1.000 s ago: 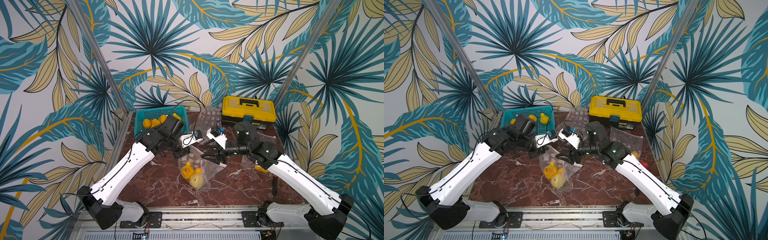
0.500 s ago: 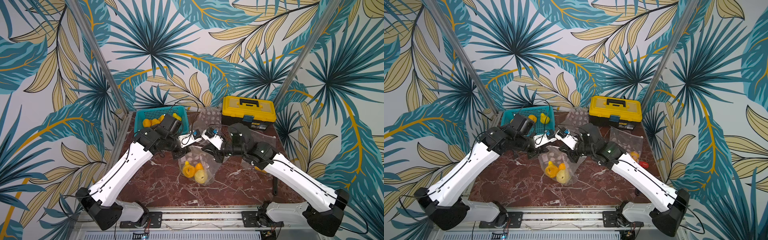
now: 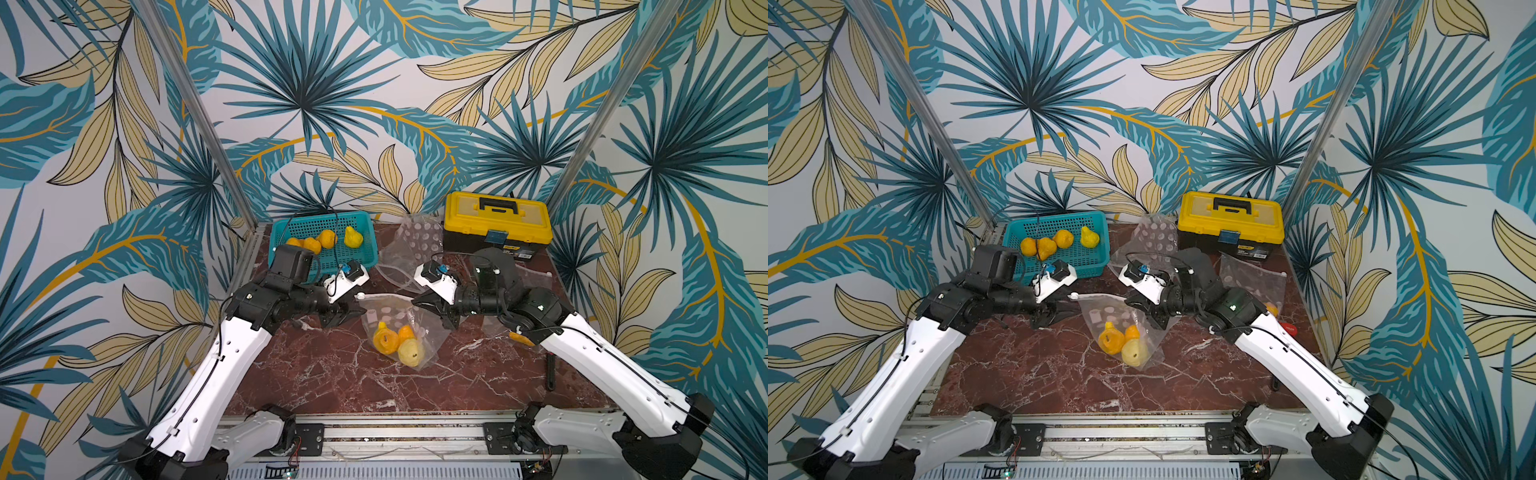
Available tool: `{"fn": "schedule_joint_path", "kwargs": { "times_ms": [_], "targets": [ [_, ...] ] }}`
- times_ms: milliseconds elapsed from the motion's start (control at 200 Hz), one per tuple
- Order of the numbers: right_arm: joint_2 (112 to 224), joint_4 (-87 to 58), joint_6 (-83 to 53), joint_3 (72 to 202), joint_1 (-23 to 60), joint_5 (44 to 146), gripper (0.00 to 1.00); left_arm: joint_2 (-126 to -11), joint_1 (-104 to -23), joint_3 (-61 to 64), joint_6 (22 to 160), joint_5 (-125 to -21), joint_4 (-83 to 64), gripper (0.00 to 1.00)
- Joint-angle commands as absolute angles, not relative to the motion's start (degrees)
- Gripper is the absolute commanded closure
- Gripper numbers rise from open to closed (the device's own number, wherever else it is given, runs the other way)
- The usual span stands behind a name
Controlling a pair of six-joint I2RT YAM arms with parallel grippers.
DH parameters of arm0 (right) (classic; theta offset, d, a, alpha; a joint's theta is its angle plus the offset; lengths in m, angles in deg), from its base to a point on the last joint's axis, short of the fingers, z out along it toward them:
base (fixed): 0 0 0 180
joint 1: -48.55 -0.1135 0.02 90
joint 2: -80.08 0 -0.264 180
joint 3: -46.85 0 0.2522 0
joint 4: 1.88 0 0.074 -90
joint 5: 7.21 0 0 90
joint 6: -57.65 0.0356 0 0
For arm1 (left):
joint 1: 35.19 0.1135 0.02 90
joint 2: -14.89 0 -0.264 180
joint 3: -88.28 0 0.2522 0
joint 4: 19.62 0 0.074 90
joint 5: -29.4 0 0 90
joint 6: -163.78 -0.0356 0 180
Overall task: Open the zip-top bag and take out the pear
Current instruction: Pick up the zipper food storage bag at the center of the board.
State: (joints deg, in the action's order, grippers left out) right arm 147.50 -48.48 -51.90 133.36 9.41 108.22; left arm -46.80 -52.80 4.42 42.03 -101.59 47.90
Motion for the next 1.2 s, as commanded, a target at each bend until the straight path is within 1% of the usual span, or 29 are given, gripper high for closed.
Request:
{"fn": "schedule_joint_path", "kwargs": {
  "times_ms": [0,90,175,225,360,401,461,541,576,901,991,1106,1142,1192],
  "targets": [
    [145.82,-46.21,-52.48,131.99,10.32,113.52,1.00,-43.82,-50.43,7.16,41.99,-111.38,39.24,0.65],
    [145.26,-45.08,-52.30,131.24,10.66,115.78,1.00,-42.62,-49.78,9.22,43.32,-115.33,35.28,0.70],
    [145.04,-44.16,-51.86,130.75,11.09,116.93,1.00,-42.07,-49.67,10.24,43.94,-117.64,32.91,0.76],
    [145.04,-44.04,-51.69,130.60,11.24,117.14,1.00,-42.06,-49.62,10.57,43.98,-118.17,32.47,0.79],
    [145.09,-43.68,-51.48,130.40,11.51,117.50,1.00,-42.26,-49.60,11.02,43.85,-117.84,32.38,0.94],
    [145.13,-43.81,-51.67,130.40,11.49,117.46,1.00,-42.11,-49.51,11.27,43.68,-117.81,32.38,0.96],
    [145.21,-43.70,-51.43,130.35,11.71,117.41,1.00,-41.86,-49.52,11.62,43.65,-117.61,32.37,0.96],
    [145.09,-43.34,-51.12,130.38,11.91,118.05,1.00,-41.71,-49.42,12.12,43.82,-116.72,32.36,0.87],
    [145.03,-43.09,-50.98,130.35,11.95,118.21,1.00,-41.71,-49.42,12.45,43.81,-116.25,32.38,0.86],
    [144.55,-41.92,-49.75,130.48,12.50,119.34,1.00,-40.51,-48.83,14.27,44.51,-114.15,31.95,0.85],
    [144.74,-41.83,-49.58,130.44,12.54,119.76,1.00,-39.98,-48.81,14.58,44.93,-113.95,31.16,0.79],
    [144.80,-41.74,-49.27,130.49,12.59,120.34,1.00,-39.78,-48.72,14.39,44.95,-114.38,30.54,0.79],
    [144.75,-41.81,-49.24,130.39,12.53,120.49,1.00,-39.86,-48.72,14.28,45.02,-114.67,30.37,0.80],
    [144.72,-41.87,-49.22,130.40,12.55,120.67,1.00,-39.81,-48.68,14.06,45.01,-115.21,29.99,0.85]
  ]
}}
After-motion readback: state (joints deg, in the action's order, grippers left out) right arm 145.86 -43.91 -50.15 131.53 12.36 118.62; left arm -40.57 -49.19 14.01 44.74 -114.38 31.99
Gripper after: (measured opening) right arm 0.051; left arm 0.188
